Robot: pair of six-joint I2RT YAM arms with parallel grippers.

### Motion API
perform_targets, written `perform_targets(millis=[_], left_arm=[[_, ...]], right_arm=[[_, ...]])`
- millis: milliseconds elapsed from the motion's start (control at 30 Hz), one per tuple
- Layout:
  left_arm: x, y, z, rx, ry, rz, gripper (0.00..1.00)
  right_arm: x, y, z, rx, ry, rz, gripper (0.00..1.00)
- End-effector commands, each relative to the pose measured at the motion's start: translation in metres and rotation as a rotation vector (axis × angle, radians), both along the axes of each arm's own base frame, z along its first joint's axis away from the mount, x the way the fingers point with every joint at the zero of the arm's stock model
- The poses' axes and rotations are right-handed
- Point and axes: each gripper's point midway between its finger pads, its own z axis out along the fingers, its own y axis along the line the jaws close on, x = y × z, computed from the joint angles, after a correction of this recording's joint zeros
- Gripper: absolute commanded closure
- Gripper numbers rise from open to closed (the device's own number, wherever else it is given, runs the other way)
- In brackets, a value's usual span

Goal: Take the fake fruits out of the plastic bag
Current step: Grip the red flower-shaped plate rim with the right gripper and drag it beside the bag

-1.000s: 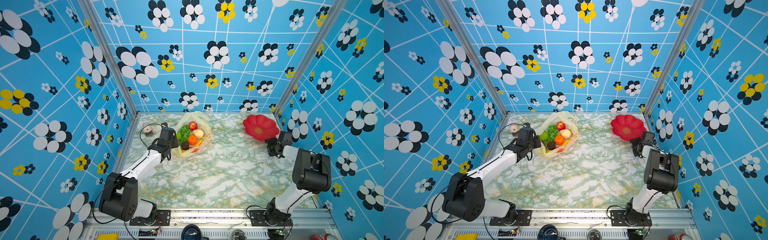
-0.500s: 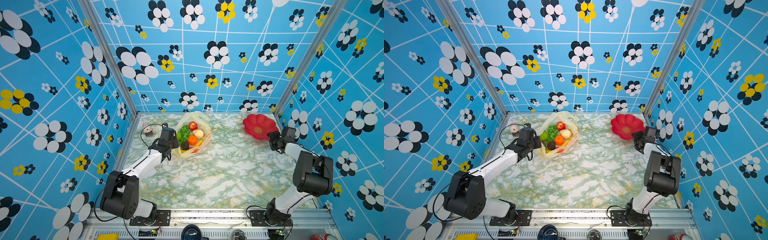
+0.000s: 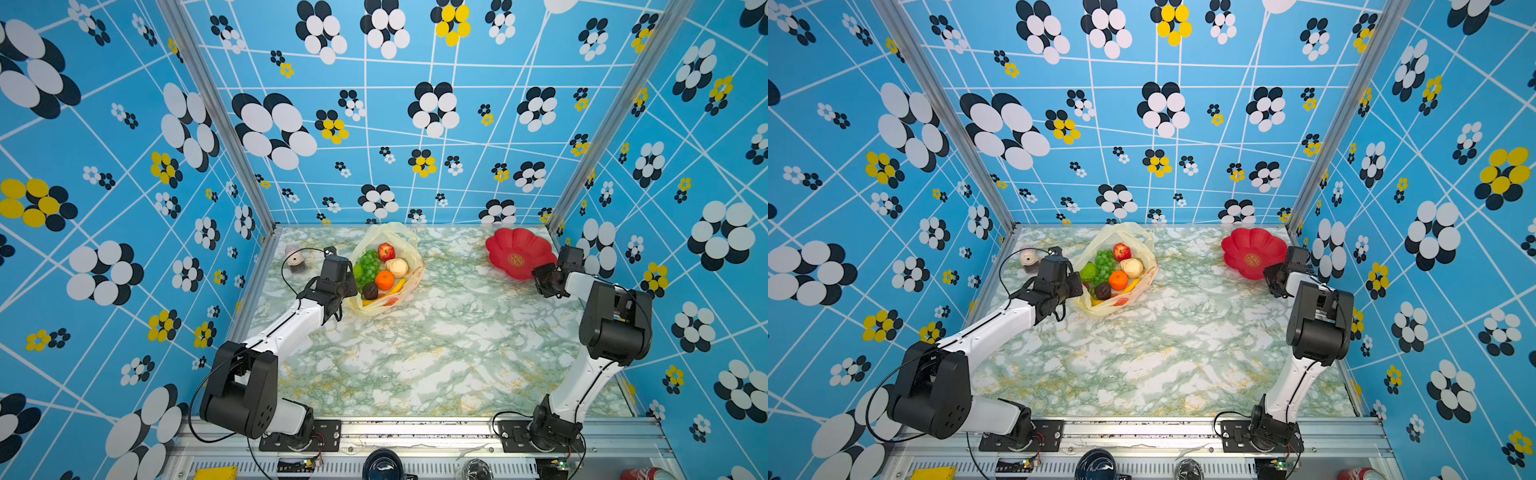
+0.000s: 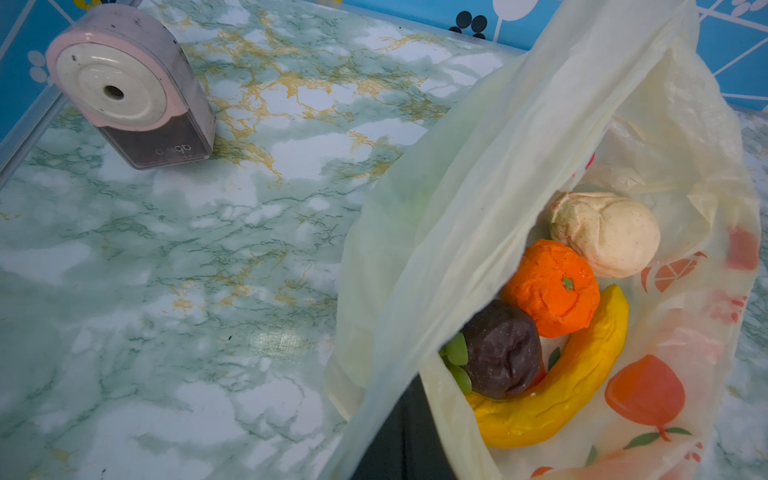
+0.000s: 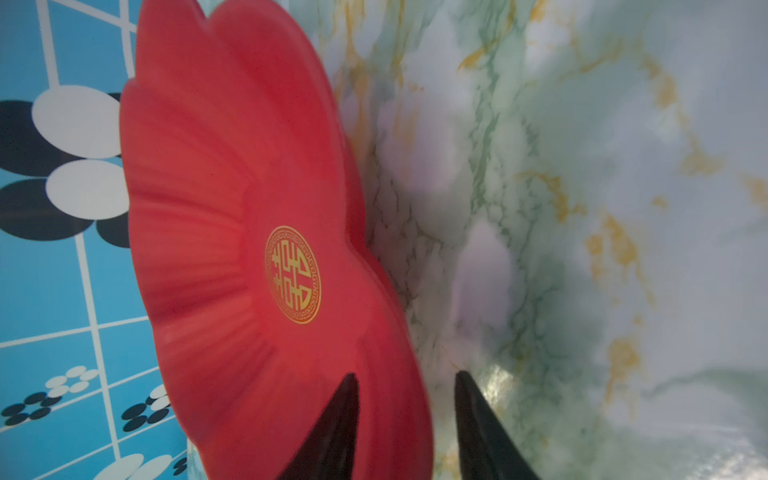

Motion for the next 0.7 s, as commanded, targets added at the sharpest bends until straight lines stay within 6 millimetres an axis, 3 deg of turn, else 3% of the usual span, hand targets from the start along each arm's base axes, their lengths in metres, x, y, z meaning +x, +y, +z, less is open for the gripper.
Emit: perform_targets(millis=[0,133,433,533,667], left_arm=[[0.0,0.003,-0.002,-0.003,-0.006,0.006,1.0],[0.001,0.003,-0.002,-0.004,-0.005,0.004,1.0],[-0.007,0.004,0.007,-0.023,-0.028,0.019,1.0],[-0.016,0.004,0.011,-0.04,-0.039,0.065,1.0],[-0.029,0.003,-0.003,-0.051,0.003,0.087,1.0]], right_arm=[[-0.003,-0.002,-0.006,0.006,0.041,0.008,0.76],[-0.009,0.006,-0.004,0.039,0.013,0.01,0.87],[-0.033,0.038,0.018,0.134,-0.077,0.056,0.91],[-0.049,0.058,0.026,0.141,-0.081,0.117,0.92],[-0.074,0.093,0.029,0.151,-0.069,0.228,0.94]])
